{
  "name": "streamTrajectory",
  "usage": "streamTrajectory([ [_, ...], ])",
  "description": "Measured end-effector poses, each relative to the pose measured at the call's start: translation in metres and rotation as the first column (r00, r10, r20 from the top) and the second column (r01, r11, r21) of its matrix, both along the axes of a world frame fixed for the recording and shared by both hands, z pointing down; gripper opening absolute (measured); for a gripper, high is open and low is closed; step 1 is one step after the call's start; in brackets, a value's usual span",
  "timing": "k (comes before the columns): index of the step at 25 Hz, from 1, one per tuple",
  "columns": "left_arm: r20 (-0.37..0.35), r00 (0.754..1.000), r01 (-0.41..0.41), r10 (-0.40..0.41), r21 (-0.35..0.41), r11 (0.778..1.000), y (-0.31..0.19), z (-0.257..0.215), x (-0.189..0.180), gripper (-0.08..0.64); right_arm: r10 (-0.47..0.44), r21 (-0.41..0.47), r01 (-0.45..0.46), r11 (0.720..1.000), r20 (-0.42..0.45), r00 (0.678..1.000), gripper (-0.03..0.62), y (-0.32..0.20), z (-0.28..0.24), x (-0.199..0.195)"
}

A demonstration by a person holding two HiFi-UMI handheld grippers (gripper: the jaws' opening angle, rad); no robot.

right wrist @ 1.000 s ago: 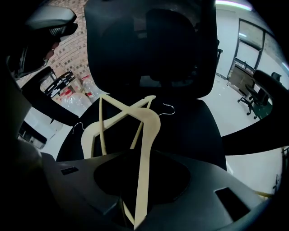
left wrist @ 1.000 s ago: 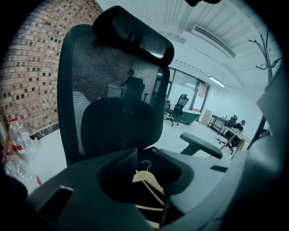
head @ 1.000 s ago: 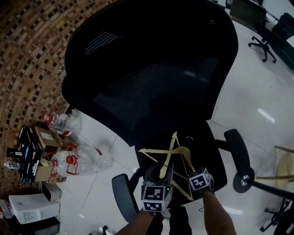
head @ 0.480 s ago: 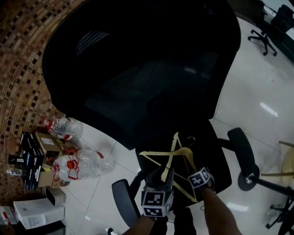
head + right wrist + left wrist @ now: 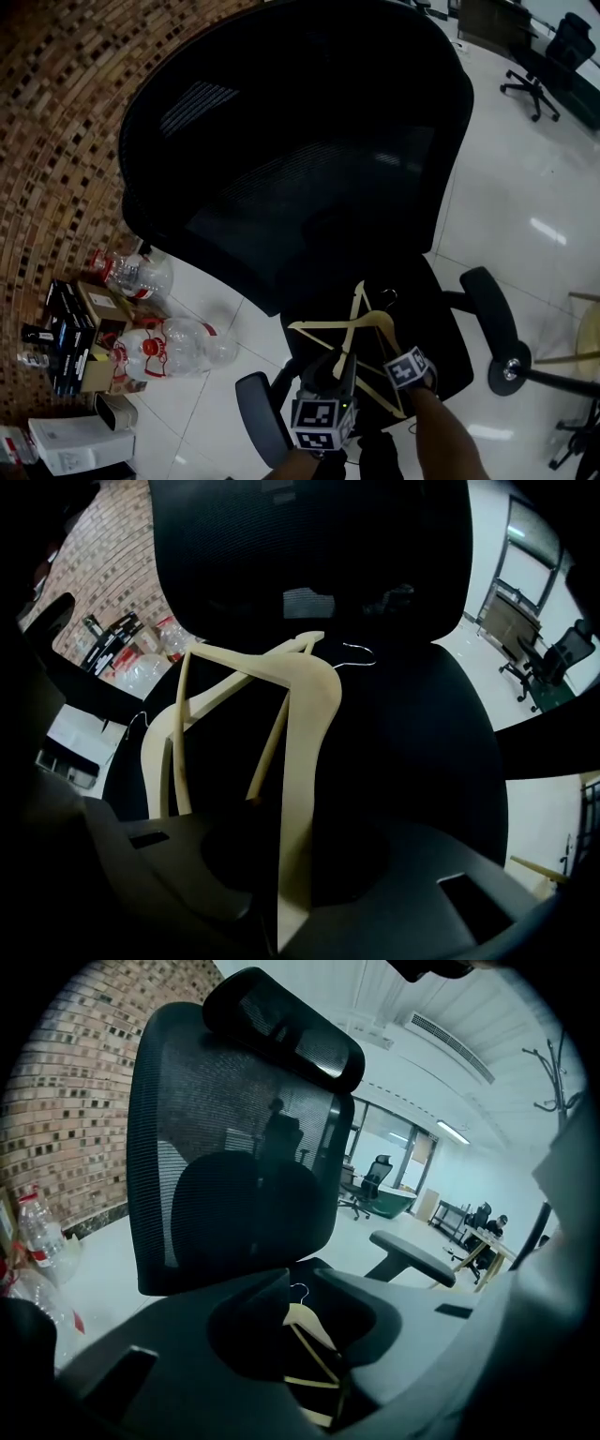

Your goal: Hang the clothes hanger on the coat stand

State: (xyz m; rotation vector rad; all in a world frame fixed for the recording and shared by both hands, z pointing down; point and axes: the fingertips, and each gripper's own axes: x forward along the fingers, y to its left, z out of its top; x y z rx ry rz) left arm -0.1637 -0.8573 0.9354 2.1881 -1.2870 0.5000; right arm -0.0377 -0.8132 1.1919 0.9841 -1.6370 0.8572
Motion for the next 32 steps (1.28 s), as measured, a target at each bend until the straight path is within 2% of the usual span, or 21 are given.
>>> streamTrajectory([
  [3,0.005,1.0,0.013,-0.013,0.005,1.0,0.011,-0.016,-0.006,0.094,0.047,0.054,-0.047,0.997,0.0,0.999,0.057,0.013,-0.023,-0.002],
  [5,0.004,1.0,0.026,-0.026,0.019,0.999,0.013,-0.029,-0.009,0.089,0.085,0.102,-0.082,0.991,-0.029,0.996,0.055,0.018,-0.042,0.008],
  [9,-0.01,0.999,0.034,-0.034,0.061,0.998,0.017,-0.072,-0.007,0.087,0.1,0.217,-0.088,0.972,-0.047,0.994,0.055,0.016,-0.104,0.017],
  [14,-0.024,0.999,0.024,-0.022,0.1,0.995,0.034,-0.139,-0.01,0.087,0.095,0.336,-0.071,0.939,-0.055,0.994,0.055,0.018,-0.206,0.019],
  [19,-0.042,0.999,0.017,-0.01,0.167,0.986,0.05,-0.226,-0.015,0.087,0.133,0.457,-0.089,0.885,-0.065,0.989,0.055,0.037,-0.329,0.038],
  [23,-0.055,0.998,-0.018,0.029,0.203,0.979,0.087,-0.3,-0.014,0.086,0.115,0.501,-0.043,0.864,-0.113,0.987,0.055,0.08,-0.429,0.041],
  [27,-0.086,0.992,-0.061,0.09,0.288,0.956,0.123,-0.387,-0.007,0.084,0.137,0.603,-0.025,0.797,-0.14,0.98,0.055,0.098,-0.544,0.044],
  [32,-0.099,0.985,-0.096,0.138,0.344,0.934,0.169,-0.465,-0.009,0.084,0.183,0.687,-0.02,0.726,-0.165,0.969,0.055,0.13,-0.655,0.043],
])
